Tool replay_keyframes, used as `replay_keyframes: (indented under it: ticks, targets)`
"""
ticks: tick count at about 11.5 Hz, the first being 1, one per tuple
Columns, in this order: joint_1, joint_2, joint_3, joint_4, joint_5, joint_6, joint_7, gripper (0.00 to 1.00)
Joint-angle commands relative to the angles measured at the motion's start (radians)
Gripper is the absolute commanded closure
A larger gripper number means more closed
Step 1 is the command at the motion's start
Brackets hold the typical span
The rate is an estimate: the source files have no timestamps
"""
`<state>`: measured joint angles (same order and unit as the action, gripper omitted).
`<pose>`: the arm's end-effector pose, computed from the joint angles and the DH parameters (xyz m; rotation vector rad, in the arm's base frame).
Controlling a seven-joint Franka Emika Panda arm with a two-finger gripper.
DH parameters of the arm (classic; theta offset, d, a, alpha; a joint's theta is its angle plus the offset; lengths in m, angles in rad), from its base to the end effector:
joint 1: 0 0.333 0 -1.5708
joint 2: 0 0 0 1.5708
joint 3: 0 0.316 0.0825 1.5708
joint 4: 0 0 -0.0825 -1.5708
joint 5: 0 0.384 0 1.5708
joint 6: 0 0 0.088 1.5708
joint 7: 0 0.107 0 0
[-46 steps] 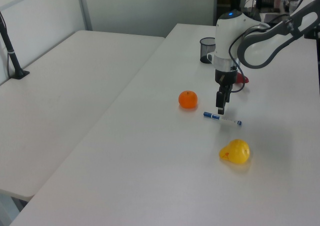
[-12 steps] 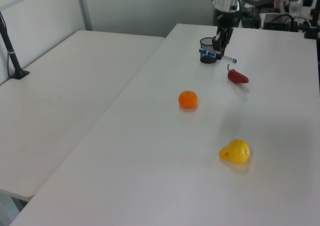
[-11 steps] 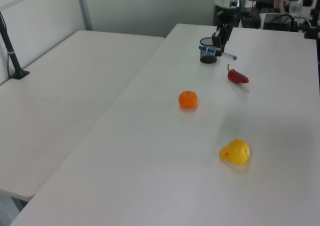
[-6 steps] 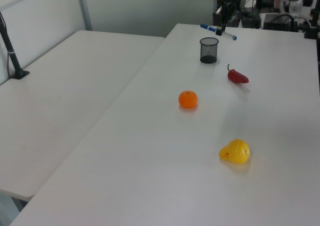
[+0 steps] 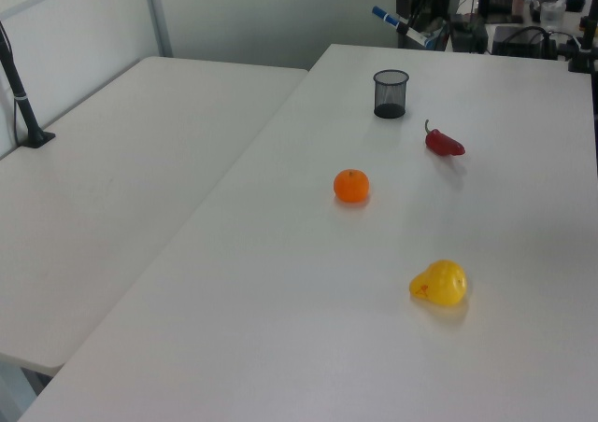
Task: Place marker
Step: 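Carry the marker over the black mesh pen cup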
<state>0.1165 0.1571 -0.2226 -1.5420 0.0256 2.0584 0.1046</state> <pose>0.6390 -0.0558 0.5979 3.0638 -0.3222 0.5657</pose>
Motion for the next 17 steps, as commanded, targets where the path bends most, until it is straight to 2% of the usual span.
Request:
replay_keyframes:
  ticks: [1, 5, 8, 11, 17]
  targets:
    - [-0.024, 0.038, -0.043, -0.052, 0.02, 0.237, -0.023, 1.0]
    - [-0.086, 0.08, -0.046, -0.105, 0.019, 0.503, -0.016, 1.0]
    - [-0.126, 0.12, -0.055, -0.122, 0.02, 0.647, -0.01, 1.0]
    - [-0.159, 0.172, -0.055, -0.177, 0.042, 0.839, -0.01, 1.0]
    - [-0.189, 0.304, -0.055, -0.174, 0.089, 1.058, -0.011, 1.0]
